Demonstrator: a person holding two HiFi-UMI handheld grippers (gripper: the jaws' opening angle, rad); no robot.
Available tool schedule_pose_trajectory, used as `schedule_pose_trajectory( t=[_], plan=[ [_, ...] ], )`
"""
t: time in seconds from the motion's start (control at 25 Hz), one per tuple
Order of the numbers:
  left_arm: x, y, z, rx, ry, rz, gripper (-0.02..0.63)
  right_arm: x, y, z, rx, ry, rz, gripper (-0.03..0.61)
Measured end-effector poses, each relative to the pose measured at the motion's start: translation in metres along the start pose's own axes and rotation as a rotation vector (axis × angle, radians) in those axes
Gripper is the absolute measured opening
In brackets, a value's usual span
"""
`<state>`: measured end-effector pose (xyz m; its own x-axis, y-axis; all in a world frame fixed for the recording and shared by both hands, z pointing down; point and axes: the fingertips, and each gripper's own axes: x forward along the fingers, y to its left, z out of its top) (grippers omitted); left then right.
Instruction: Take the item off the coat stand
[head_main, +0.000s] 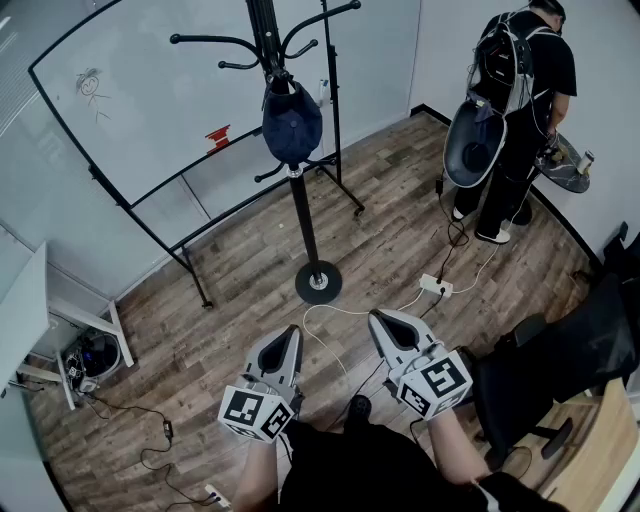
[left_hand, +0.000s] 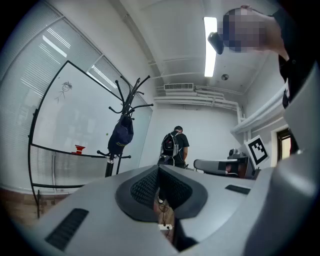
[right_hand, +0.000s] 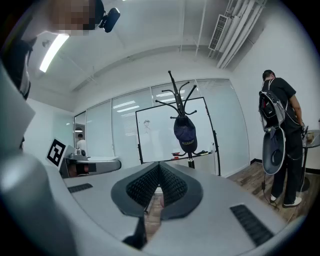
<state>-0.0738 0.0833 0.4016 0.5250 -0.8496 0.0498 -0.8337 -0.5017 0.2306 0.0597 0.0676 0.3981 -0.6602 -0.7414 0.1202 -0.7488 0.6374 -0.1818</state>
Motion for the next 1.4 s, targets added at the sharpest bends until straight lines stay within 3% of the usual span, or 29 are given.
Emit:
schedule_pose_trajectory(
  t=[0.36, 0.56, 0.88, 1.4],
  plan=[
    [0.007, -0.011, -0.006, 0.009, 0.016, 0.017, 0.014, -0.008, -0.005, 0.002, -0.042, -0.008, 0.016, 0.031],
    [0.009, -0.020, -0.009, 0.022, 0.031, 0.025, 0.014, -0.014, -0.010, 0.006, 0.044, -0.065, 0.040, 0.031],
    [0.012, -0.031, -0.017, 0.008, 0.025, 0.058, 0.014, -0.020, -0.015, -0.008, 0.049, -0.013, 0.096, 0.031],
    [0.031, -0.016, -0.017, 0.012, 0.043, 0.026, 0.014, 0.005, -0.029, -0.012, 0.071, -0.006, 0.074, 0.032]
  ],
)
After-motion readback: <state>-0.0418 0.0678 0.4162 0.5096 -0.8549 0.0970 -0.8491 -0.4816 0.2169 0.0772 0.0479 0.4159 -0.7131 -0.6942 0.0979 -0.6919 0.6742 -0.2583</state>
